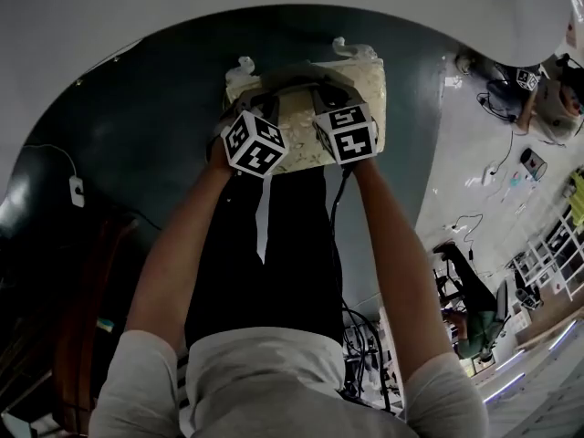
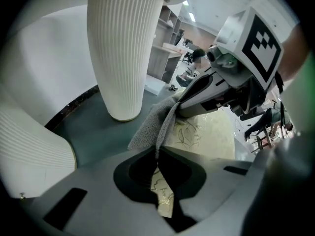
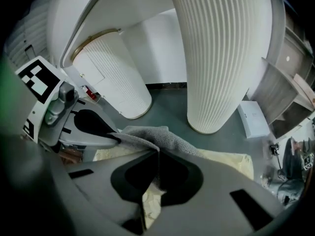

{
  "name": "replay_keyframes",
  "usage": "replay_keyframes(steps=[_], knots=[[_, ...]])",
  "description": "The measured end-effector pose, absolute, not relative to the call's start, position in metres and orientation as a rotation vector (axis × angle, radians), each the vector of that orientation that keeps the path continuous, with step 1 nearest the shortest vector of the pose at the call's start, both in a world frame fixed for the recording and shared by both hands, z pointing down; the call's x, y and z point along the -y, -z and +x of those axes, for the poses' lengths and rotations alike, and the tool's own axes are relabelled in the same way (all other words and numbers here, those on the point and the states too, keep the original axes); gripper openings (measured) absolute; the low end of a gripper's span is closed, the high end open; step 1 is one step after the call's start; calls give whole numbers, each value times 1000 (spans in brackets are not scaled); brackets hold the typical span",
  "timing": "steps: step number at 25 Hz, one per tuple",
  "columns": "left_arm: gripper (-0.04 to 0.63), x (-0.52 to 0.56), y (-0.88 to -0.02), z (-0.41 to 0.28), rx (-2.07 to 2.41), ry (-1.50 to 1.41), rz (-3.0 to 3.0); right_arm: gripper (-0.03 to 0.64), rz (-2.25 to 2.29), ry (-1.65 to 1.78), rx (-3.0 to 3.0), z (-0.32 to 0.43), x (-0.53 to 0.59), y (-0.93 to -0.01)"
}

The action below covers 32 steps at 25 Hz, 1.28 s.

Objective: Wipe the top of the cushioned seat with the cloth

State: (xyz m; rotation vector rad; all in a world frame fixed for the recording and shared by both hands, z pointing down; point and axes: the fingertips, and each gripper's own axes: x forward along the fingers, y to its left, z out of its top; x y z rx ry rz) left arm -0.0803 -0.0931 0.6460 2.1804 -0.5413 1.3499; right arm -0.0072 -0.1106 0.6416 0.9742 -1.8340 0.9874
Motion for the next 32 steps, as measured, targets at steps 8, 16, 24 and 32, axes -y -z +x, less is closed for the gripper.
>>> replay_keyframes(steps=[8,16,24,32], knots=[[21,95,-651,-74,697,-1291,2080,17,832,-966,1917,-2,113,-646],[21,102,-650,-38,746,-1249,2042,17,755,-863,1929,36,121,-643],[21,101,-651,-8,749,-1244,2050,18,680,-738,1925,69,120,-643],[21,98,-650,3,765,-1270,2021,18,675,-734,1964,83,113,-641]])
